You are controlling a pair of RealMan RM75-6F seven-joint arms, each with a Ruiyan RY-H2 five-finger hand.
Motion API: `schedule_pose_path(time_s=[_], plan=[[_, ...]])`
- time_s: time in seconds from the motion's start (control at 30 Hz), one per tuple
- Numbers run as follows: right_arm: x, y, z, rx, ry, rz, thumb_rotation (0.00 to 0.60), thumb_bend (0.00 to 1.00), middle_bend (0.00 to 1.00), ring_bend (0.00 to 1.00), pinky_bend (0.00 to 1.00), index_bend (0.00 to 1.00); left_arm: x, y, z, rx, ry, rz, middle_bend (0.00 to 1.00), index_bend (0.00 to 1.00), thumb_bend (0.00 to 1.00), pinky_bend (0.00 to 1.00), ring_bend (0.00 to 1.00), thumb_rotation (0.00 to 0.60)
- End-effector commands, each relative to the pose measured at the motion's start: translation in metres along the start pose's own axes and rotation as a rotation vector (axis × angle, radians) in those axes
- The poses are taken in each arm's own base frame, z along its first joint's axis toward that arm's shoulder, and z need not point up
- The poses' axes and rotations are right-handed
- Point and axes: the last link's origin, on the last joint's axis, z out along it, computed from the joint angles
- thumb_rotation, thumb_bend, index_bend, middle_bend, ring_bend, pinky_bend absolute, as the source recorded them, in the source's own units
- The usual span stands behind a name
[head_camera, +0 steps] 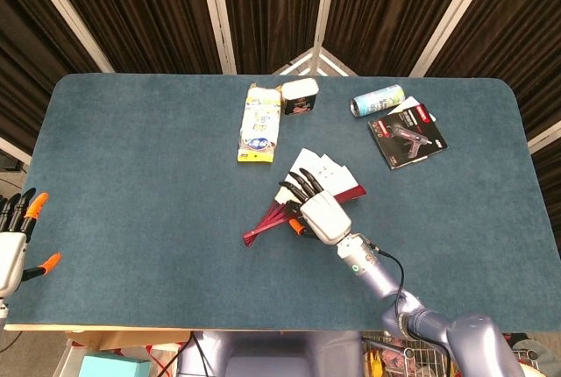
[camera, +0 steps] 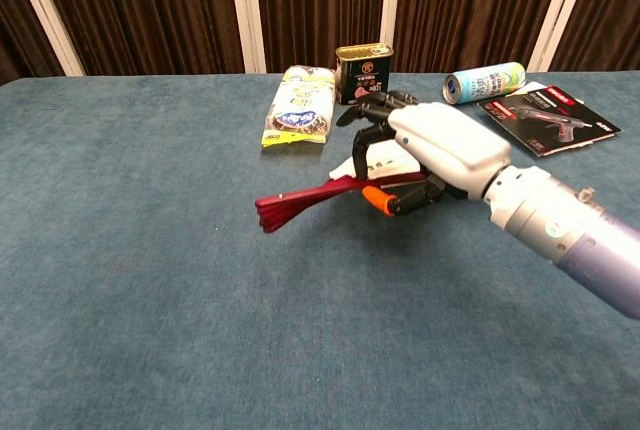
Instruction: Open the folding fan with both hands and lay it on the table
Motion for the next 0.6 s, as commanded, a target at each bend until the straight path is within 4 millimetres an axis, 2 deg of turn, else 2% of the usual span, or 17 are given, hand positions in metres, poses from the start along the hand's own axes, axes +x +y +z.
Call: schedule_pose_path(time_s=[0.03,0.3,0.6], plan=[[0.021,0.003,0.009,-0.014,0.042,0.001,0.6,0.68,0.2,0.06,0.0,0.73,0.0,0.0,0.0,0.0,0.002,-0.002,0.0,0.0,0.0,0.0,0.0,0.6],[0.062,0.002,0.027,-0.028,0.107,-0.01,0.6,0.68,0.21,0.06,0.0,0.74,0.001,0.0,0.001,0.006,0.005,-0.008,0.0,0.0,0.0,0.0,0.0,0.6],[0.114,0.012,0.048,-0.062,0.162,-0.071,0.6,0.68,0.21,0.06,0.0,0.75,0.008,0.01,0.003,-0.015,0.01,-0.027,0.0,0.0,0.0,0.0,0.0,0.6]])
